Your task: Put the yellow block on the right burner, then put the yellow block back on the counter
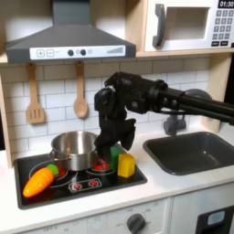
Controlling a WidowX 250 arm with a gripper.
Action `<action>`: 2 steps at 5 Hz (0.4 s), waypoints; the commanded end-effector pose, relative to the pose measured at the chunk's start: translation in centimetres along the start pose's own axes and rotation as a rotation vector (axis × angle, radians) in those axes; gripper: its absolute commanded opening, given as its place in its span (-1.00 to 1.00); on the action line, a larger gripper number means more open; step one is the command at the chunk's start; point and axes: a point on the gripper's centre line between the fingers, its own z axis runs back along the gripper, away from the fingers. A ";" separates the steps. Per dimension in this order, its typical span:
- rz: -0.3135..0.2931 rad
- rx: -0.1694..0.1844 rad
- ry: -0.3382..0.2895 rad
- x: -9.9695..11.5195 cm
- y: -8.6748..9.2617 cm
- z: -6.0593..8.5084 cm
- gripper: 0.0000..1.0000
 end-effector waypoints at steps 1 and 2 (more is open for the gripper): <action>0.036 0.008 -0.003 2.0 1.2 -0.6 1.00; 0.046 0.014 0.009 2.7 1.6 -0.9 1.00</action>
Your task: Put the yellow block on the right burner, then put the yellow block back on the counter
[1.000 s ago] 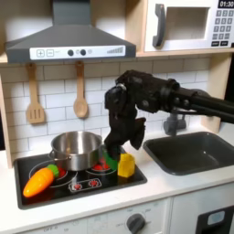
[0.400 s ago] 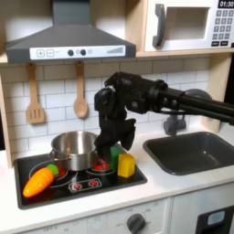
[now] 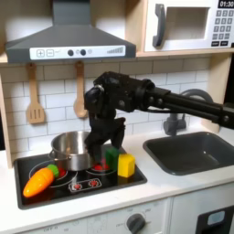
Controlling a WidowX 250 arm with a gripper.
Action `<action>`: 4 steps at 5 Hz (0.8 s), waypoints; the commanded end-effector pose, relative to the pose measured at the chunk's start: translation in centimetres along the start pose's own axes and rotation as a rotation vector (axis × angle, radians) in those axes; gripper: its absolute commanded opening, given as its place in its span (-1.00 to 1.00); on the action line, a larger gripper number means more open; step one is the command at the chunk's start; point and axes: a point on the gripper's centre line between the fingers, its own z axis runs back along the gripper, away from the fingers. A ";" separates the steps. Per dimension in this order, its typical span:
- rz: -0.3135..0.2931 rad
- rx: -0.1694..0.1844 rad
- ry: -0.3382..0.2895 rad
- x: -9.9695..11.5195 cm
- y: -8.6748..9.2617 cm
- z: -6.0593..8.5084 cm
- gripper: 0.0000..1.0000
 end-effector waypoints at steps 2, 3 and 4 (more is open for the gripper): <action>0.048 -0.002 0.015 2.0 1.1 -0.9 1.00; 0.053 0.009 0.008 2.8 1.6 -1.2 1.00; 0.063 0.015 0.002 4.0 2.2 -1.4 1.00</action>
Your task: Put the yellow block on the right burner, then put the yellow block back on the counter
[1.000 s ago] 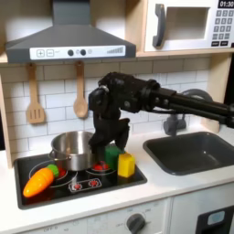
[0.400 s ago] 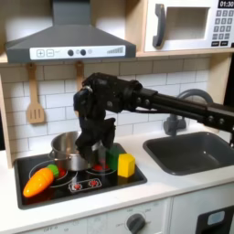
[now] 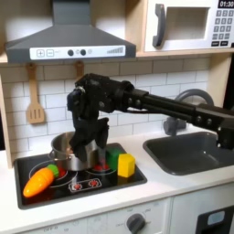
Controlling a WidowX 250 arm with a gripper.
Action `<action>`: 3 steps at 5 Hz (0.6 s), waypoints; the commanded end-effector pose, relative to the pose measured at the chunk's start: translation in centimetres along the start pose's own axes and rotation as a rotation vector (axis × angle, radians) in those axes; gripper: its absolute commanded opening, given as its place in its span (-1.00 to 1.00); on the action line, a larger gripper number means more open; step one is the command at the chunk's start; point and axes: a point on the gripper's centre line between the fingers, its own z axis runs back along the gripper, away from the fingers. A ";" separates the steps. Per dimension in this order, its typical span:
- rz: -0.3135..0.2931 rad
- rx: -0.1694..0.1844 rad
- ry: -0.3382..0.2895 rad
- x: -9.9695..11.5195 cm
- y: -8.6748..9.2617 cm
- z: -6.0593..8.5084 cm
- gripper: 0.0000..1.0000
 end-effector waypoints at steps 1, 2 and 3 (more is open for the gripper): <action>0.010 0.011 0.005 2.3 1.0 -0.7 1.00; 0.009 0.006 0.005 2.7 1.1 -0.9 1.00; 0.015 0.005 -0.010 2.8 1.4 -0.5 -0.47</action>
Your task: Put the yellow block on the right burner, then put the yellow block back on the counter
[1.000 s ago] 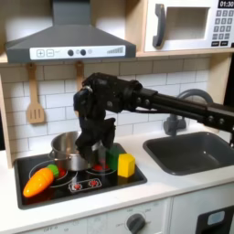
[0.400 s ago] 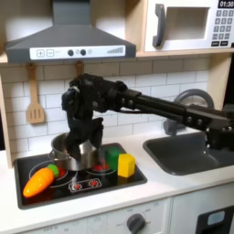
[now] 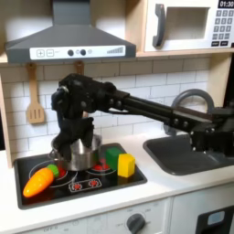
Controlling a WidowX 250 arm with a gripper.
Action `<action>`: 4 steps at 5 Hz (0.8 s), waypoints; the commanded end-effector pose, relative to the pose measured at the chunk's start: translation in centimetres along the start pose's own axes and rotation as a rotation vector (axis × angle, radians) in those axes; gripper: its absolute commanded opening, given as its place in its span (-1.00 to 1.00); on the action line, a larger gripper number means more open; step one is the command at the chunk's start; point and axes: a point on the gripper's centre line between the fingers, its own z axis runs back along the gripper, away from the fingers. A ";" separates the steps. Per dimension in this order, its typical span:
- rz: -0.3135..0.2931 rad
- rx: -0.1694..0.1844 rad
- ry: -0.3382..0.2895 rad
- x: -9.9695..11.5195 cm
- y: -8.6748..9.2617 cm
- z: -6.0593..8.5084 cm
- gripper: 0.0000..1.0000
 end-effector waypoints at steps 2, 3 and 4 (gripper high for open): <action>-0.033 -0.038 -0.022 0.3 -0.6 0.0 -1.00; -0.045 -0.054 -0.040 0.7 -0.8 -0.1 -1.00; -0.058 -0.055 -0.056 1.0 -1.0 -0.3 -1.00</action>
